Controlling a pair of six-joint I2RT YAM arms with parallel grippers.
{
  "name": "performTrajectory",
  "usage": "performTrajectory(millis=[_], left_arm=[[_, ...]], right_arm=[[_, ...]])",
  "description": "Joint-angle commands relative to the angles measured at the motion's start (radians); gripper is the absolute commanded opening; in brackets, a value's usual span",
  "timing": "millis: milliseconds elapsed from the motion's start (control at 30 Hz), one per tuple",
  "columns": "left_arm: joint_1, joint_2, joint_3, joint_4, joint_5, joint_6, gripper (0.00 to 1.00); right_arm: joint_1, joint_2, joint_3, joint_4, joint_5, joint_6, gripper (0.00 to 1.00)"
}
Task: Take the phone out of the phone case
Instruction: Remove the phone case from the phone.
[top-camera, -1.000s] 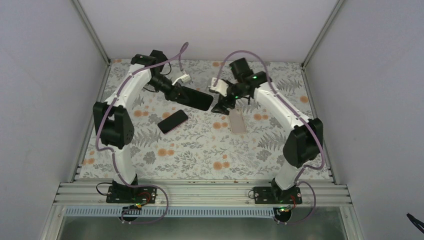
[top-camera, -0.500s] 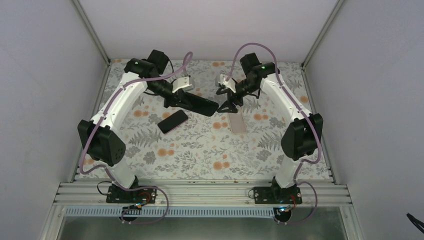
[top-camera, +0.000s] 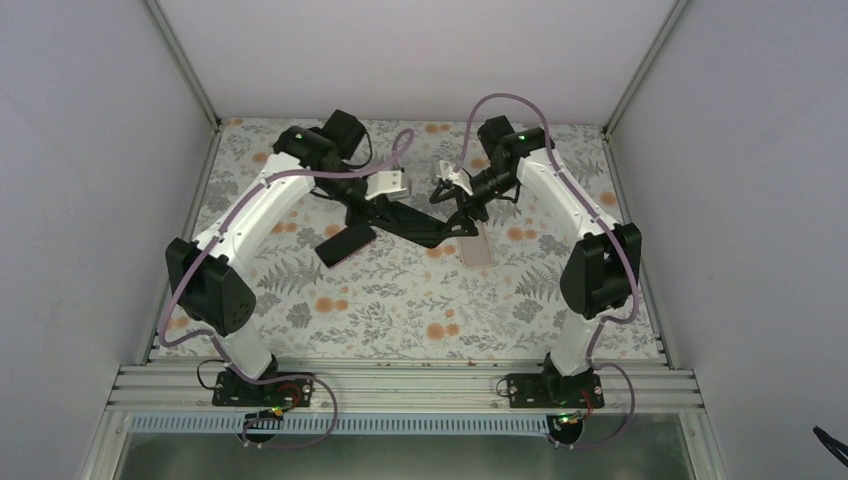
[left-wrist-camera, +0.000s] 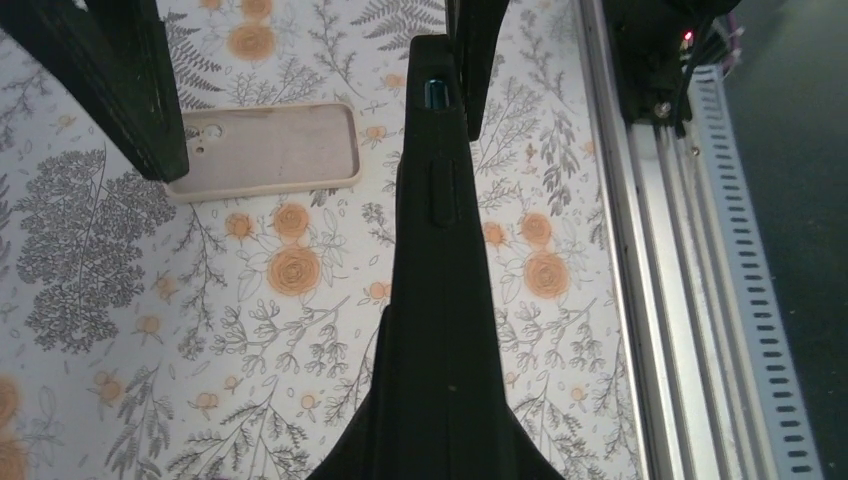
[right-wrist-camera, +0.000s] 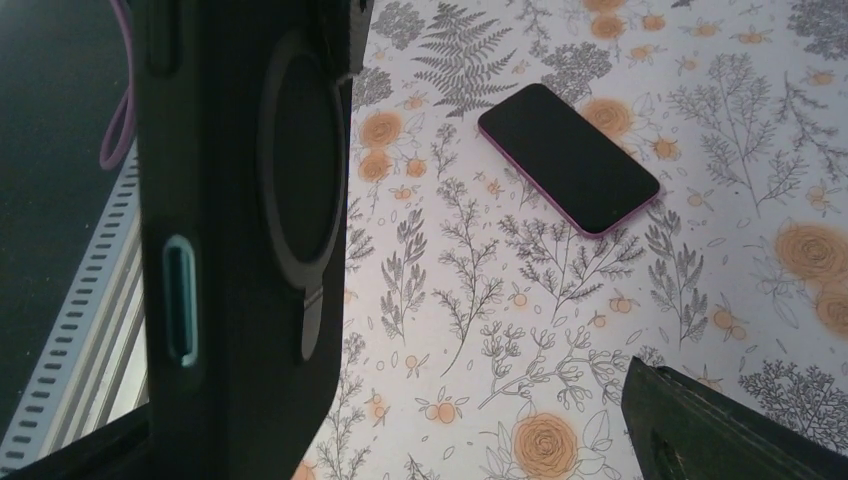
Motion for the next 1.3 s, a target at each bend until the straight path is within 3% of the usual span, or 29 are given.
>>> performTrajectory(millis=[0, 300, 500, 900, 1067, 1267], left_arm=[[-0.06, -0.006, 0.025, 0.016, 0.008, -0.014, 0.02], [-0.108, -0.087, 0.091, -0.066, 0.079, -0.008, 0.02], [-0.151, -0.202, -0.021, -0.068, 0.068, -0.005, 0.03], [-0.203, -0.284, -0.205, -0.068, -0.036, -0.022, 0.04], [-0.203, -0.242, -0.192, -0.068, -0.07, -0.005, 0.02], [-0.197, -0.169, -0.147, -0.066, -0.093, 0.001, 0.02]], right_arm=[[-0.005, 0.052, 0.074, -0.01, -0.058, -0.03, 1.0], [-0.069, 0.146, 0.104, -0.01, -0.053, -0.105, 1.0], [-0.137, 0.186, 0.123, -0.011, -0.025, -0.153, 1.0], [-0.311, 0.23, 0.201, -0.011, -0.016, -0.16, 1.0], [-0.283, 0.133, 0.079, -0.011, 0.007, -0.17, 1.0], [-0.113, -0.083, -0.21, -0.01, 0.069, -0.145, 0.99]])
